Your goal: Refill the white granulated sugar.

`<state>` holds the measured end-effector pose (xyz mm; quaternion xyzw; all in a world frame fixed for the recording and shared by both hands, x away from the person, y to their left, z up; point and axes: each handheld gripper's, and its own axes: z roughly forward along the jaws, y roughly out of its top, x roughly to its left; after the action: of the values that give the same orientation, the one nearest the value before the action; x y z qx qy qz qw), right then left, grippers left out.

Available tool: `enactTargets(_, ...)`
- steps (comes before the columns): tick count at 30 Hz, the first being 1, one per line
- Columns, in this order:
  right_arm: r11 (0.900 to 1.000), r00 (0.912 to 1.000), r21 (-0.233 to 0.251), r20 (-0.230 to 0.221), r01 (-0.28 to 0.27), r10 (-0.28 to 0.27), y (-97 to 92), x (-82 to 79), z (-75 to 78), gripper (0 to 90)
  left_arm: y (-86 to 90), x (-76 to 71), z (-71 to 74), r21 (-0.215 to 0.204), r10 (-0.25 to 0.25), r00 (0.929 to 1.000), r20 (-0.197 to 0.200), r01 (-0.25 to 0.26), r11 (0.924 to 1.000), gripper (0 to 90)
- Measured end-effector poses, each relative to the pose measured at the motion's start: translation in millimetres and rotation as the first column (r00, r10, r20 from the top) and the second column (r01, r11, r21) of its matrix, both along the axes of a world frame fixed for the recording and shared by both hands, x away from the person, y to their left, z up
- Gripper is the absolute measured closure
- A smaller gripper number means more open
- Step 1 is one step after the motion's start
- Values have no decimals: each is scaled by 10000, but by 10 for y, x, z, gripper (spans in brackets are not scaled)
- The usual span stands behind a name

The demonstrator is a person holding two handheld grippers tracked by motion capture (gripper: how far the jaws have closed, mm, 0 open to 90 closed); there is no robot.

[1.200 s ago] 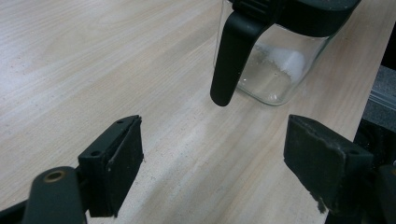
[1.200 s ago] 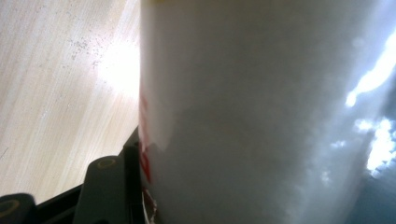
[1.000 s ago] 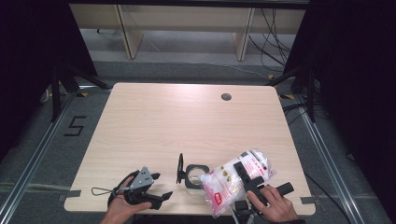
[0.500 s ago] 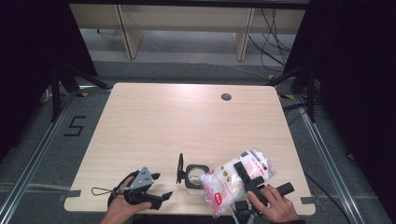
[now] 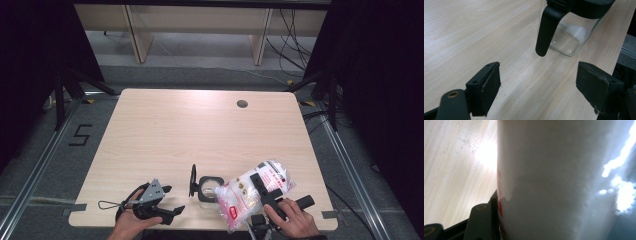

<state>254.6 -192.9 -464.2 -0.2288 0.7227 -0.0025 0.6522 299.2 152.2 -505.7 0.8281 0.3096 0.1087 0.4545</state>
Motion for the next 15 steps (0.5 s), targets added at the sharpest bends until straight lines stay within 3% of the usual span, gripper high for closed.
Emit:
enactTargets(1, 10000, 10000, 0, 0, 0, 0, 0, 0, 0, 417, 0, 0, 0, 0, 0, 10000, 0, 0, 10000, 192)
enactTargets(2, 9999, 9999, 123, 10, 119, -119, -8, -13, -9, 416, 18, 15, 2, 307, -65, 9999, 96, 62, 9995, 192)
enactTargets(4, 9995, 9997, 220, -48, 241, -240, -8, -19, -16, 417, 8, 10, -3, 144, -8, 10000, 35, 7, 9999, 192)
enactTargets(5, 9997, 9998, -190, 106, 151, -149, 3, -9, -4, 419, -10, 0, -5, -80, 18, 10000, -38, -19, 10000, 192)
enactTargets(7, 9994, 9995, -123, -4, 308, -308, -8, -11, -6, 419, -2, 2, -1, 70, -126, 9999, 104, 126, 9999, 192)
enactTargets(10, 9999, 9998, -107, 137, 122, -120, -3, -12, 22, 419, 3, 15, -9, 222, -107, 9999, 82, 105, 9997, 192)
enactTargets(12, 9999, 9999, 13, -6, 145, -145, -2, -6, 16, 420, -3, 13, -10, 107, -134, 9999, 63, 133, 9999, 192)
enactTargets(13, 9990, 9997, -424, 215, 100, -91, 5, 2, 29, 420, -1, 13, -8, 175, -122, 9999, 75, 121, 9998, 192)
enactTargets(15, 9996, 9999, -239, 95, 147, -145, -3, -1, 21, 420, 4, 14, -6, 280, -116, 9999, 70, 114, 9995, 192)
